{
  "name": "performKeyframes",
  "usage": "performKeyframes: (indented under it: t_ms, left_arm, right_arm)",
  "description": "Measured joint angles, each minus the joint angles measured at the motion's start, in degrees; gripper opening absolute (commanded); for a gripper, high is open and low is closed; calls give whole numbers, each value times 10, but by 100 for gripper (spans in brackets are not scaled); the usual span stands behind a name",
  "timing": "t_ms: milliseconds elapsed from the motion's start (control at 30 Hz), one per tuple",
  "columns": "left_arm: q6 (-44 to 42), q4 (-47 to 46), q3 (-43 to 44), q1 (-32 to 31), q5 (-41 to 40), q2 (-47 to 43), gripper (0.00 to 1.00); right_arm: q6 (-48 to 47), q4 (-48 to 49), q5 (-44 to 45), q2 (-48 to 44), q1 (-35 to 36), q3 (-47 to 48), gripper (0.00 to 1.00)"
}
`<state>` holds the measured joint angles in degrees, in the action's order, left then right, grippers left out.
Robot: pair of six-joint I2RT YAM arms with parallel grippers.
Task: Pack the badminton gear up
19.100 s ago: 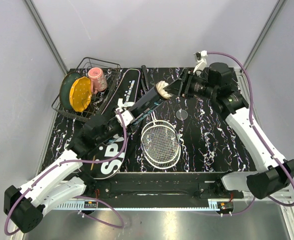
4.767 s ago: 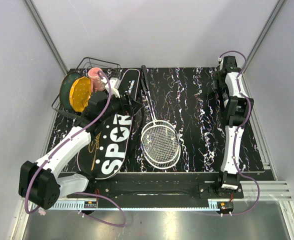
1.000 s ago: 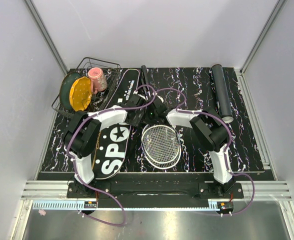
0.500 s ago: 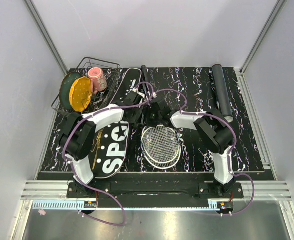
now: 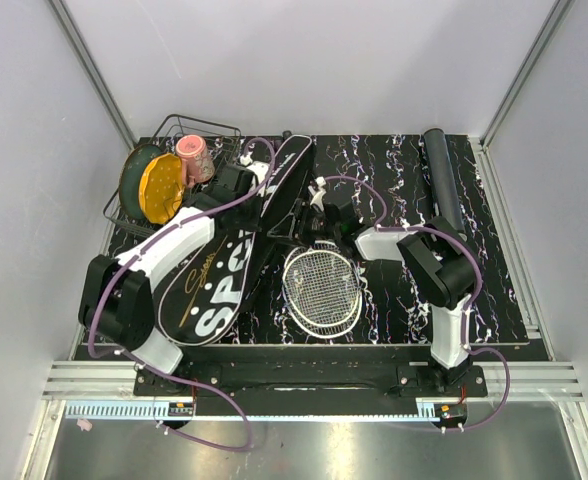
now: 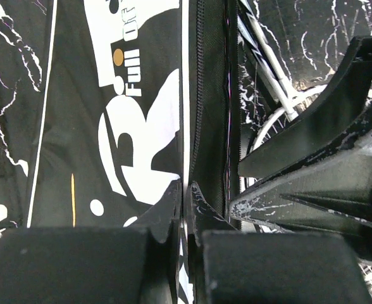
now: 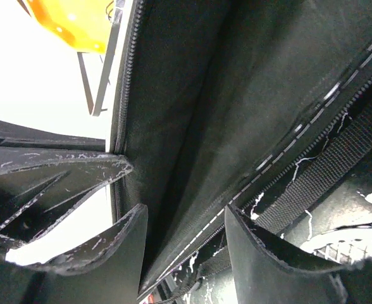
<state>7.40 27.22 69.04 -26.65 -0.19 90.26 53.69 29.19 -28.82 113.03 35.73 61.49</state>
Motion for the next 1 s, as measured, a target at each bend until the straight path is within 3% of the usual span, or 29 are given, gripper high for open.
performKeyframes:
  t_ms: [500,633,767,1000]
  left_arm:
    - [49,-20,-29,21,30,-54,0]
    - [57,-23,-29,21,33,-54,0]
    - [62,-27,-30,21,35,-54,0]
    - [66,-32,-36,21,43,-57,0]
  right_arm:
    - [63,-8,28,-41,4,-51,75]
    - [64,-12,33,-50,8,-51,75]
    - [67,-16,42,-53,14,-55,68]
    - [64,-107,108,-116,10,-33,72]
